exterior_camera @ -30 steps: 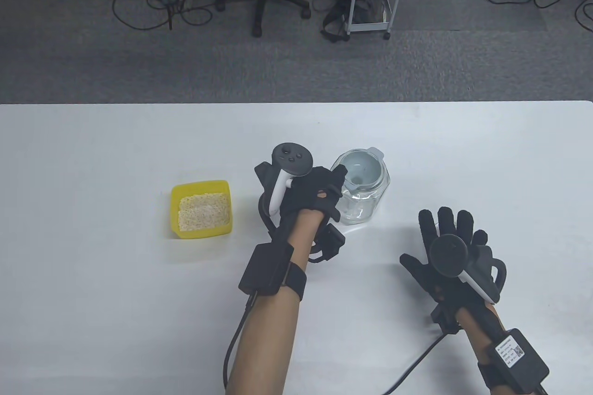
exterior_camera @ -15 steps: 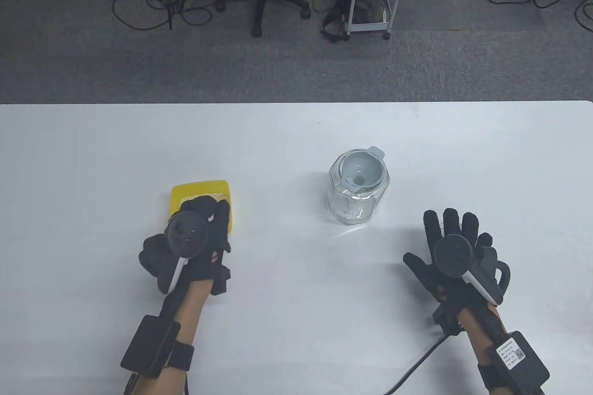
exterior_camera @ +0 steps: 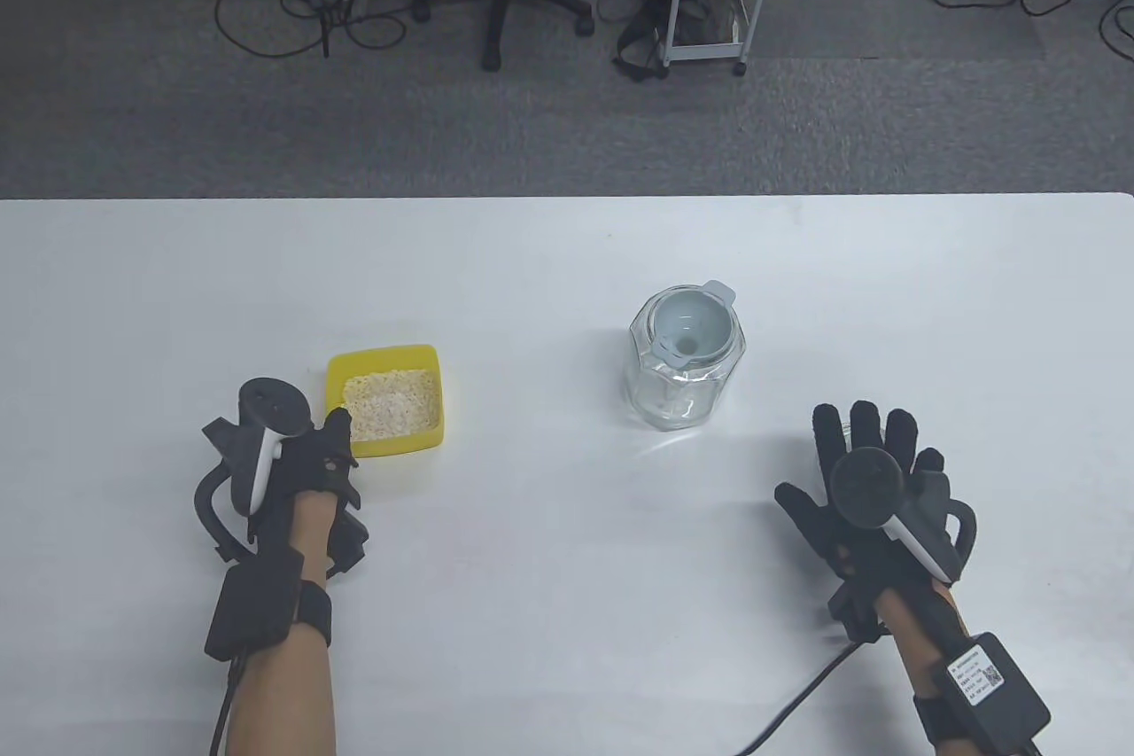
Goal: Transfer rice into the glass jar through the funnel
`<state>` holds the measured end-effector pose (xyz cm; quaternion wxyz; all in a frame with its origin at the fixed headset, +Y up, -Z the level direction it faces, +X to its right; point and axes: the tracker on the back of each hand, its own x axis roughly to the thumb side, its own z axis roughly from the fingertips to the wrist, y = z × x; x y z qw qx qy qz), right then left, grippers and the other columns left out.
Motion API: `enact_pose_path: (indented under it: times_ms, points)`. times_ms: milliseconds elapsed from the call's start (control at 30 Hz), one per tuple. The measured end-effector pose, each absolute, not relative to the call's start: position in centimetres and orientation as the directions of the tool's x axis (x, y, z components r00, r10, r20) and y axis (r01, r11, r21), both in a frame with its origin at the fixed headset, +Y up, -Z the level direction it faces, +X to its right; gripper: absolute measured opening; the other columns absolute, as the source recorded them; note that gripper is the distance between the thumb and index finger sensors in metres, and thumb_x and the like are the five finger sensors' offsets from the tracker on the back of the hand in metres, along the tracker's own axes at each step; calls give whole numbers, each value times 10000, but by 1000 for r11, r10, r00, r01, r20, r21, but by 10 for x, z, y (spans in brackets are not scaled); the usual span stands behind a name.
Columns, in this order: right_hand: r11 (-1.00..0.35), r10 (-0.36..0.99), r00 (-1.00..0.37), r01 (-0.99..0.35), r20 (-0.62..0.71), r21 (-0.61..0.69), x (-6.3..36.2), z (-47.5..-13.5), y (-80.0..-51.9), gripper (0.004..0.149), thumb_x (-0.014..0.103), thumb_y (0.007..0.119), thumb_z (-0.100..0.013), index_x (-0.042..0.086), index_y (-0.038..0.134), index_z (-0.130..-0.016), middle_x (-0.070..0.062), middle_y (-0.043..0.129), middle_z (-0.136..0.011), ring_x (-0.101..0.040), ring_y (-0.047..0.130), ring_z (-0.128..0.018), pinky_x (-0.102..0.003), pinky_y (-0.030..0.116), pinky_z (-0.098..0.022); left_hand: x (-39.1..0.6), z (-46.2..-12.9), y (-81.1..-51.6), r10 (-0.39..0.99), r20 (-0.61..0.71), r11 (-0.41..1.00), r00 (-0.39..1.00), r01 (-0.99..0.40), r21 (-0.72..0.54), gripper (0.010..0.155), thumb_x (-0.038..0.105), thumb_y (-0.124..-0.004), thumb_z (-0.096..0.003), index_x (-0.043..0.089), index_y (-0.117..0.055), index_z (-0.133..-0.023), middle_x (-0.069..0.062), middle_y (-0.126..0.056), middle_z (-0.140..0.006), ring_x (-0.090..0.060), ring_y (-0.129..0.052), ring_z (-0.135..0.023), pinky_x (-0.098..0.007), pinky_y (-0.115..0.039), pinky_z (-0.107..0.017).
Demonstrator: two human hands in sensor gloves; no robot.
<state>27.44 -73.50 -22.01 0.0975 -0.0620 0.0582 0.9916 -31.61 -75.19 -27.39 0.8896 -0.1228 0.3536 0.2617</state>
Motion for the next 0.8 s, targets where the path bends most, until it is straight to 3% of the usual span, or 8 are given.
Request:
enact_pose_path:
  times_ms: [33,100,167,267,367,567,700,800]
  points:
    - [-974,189,-973,-203,-136,103,275,-220,-735,907,715,721,-360,404,186,-1022,-81,178,-1181,-446,95,-1060,-729,226,-696,-319,-276,-756,398,-702,820,591,-572,-17,684,649,-794,-537,145,-857,-995,-165,-1037,-792,-34,-1183,-361,-322,-1046,-304]
    - [-973,190,-972,-205,-141,104,275,-220,-735,908,716,722,-359,407,182,-1021,-80,177,-1181,-447,95,-1059,-729,226,-696,-320,-281,-764,408,-726,764,554,-643,-62,646,631,-813,-556,168,-845,-1005,-126,-1029,-757,-32,-1159,-367,-308,-1040,-324]
    - [-973,182,-973,-199,-144,115,275,-221,-738,906,717,721,-359,410,183,-1020,-79,178,-1181,-447,95,-1059,-729,228,-695,-319,-284,-765,369,-713,787,596,-609,-102,590,609,-840,-559,219,-827,-1002,-98,-997,-755,-21,-1160,-460,-306,-1037,-401]
    - [-974,173,-974,-191,-142,122,274,-222,-740,905,716,722,-359,412,183,-1019,-79,177,-1181,-446,97,-1059,-730,226,-694,-312,-287,-762,370,-730,746,574,-652,-135,545,479,-859,-583,211,-768,-1050,-144,-923,-844,-77,-1149,-558,-334,-1019,-468]
    - [-975,172,-975,-189,-143,119,274,-225,-742,895,701,728,-371,410,183,-1018,-77,177,-1181,-444,96,-1061,-728,221,-695,-302,-286,-757,339,-729,785,594,-606,-129,564,381,-792,-607,247,-631,-1131,-206,-732,-1068,-114,-1138,-622,-343,-1011,-499]
    - [-966,205,-965,-226,-162,123,280,-226,-742,888,692,733,-374,416,185,-1015,-76,173,-1180,-443,92,-1059,-728,213,-695,-304,-275,-763,500,-720,669,481,-743,-33,601,286,-778,-610,339,-513,-1148,-229,-595,-1146,-178,-1100,-695,-400,-985,-568]
    - [-968,207,-966,-225,-155,113,280,-225,-740,880,693,734,-373,426,195,-1016,-74,176,-1180,-443,94,-1060,-729,213,-694,-307,-266,-765,584,-699,604,412,-796,36,644,274,-781,-603,392,-455,-1145,-240,-565,-1165,-179,-1093,-662,-421,-985,-537]
    - [-969,204,-968,-221,-149,113,279,-225,-739,880,695,733,-371,431,195,-1016,-73,177,-1181,-443,95,-1061,-729,215,-695,-303,-264,-765,709,-640,429,298,-901,56,703,272,-756,-607,454,-332,-1137,-274,-477,-1207,-198,-1050,-670,-456,-953,-528]
